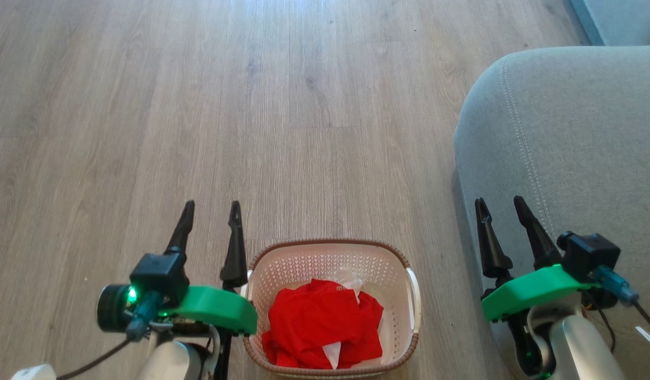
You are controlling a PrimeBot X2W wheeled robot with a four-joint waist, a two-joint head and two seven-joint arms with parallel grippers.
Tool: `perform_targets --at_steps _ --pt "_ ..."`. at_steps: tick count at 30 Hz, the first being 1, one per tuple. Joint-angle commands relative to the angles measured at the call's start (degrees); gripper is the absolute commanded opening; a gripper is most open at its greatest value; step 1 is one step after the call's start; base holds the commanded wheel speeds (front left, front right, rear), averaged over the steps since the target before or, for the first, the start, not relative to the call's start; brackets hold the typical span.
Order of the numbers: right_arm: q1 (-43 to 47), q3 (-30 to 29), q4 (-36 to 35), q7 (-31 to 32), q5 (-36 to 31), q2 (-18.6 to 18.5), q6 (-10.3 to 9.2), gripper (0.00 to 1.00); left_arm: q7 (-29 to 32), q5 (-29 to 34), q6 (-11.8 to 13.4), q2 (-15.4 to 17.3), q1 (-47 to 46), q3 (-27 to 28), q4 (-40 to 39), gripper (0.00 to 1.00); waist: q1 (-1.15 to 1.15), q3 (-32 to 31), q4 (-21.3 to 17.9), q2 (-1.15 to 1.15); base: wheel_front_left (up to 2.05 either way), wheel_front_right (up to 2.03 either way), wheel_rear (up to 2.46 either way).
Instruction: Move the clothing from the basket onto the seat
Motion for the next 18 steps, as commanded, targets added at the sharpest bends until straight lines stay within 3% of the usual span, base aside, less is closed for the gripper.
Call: perform_targets --at_steps 1,10,18 --pt "-2.67 1.45 -1.66 -0.87 -1.59 -0.49 0.0 1.0 -0.92 1.55 -0.11 0.56 -2.85 1.22 -2.0 1.0 0.0 -0.02 0.03 0.0 0.0 0.0 0.0" --pt "-3.6 2.37 -0.92 -2.39 -6.35 -0.5 0.0 1.0 -2.43 6.26 -3.41 -1.84 -1.96 3.79 -1.11 1.0 0.0 0.28 -0.11 0.0 0.0 0.0 0.0" --pt "-4.1 2.5 -0.81 -3.75 -10.92 -0.52 0.0 1.0 -3.77 10.12 -9.54 -4.4 -1.15 6.43 0.92 1.0 0.0 1.42 -0.46 0.0 0.0 0.0 0.0"
